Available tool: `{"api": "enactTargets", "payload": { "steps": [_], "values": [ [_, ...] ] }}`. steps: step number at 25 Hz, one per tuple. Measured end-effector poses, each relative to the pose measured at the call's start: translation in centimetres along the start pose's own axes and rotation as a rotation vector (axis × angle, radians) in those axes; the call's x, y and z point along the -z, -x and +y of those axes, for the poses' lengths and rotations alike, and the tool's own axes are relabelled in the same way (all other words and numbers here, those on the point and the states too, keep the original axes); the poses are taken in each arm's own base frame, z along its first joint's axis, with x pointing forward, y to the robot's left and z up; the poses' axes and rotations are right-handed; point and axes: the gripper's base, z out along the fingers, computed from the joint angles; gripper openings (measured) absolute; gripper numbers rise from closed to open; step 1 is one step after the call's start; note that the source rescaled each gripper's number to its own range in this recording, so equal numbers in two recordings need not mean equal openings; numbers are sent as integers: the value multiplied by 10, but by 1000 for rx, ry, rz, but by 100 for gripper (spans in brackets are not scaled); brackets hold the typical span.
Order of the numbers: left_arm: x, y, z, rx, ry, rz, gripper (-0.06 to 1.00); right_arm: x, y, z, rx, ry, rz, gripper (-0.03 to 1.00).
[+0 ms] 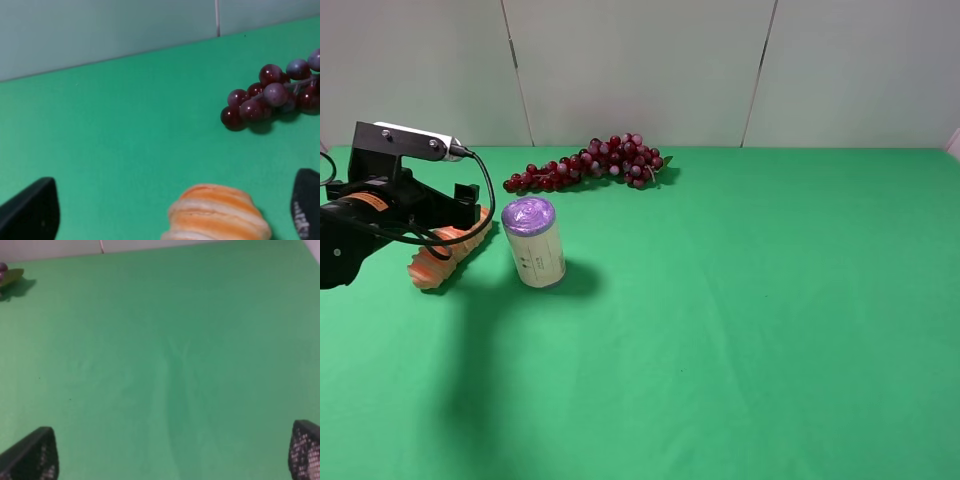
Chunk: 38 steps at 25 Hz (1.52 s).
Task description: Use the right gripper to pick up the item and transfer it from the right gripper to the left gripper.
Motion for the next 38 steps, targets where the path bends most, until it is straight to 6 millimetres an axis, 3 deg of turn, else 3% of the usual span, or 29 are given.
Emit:
{"api": "enactTargets", "payload": {
  "steps": [8,24,33,38],
  "values": [
    [5,10,3,21,3,-1,100,0,0,0,0,0,0,100],
    [64,125,12,15,-191,77,100,0,0,0,0,0,0,100],
    [88,138,14,19,-233,73,100,0,0,0,0,0,0,100],
    [114,149,19,25,-258,39,100,0,0,0,0,0,0,100]
  ]
}}
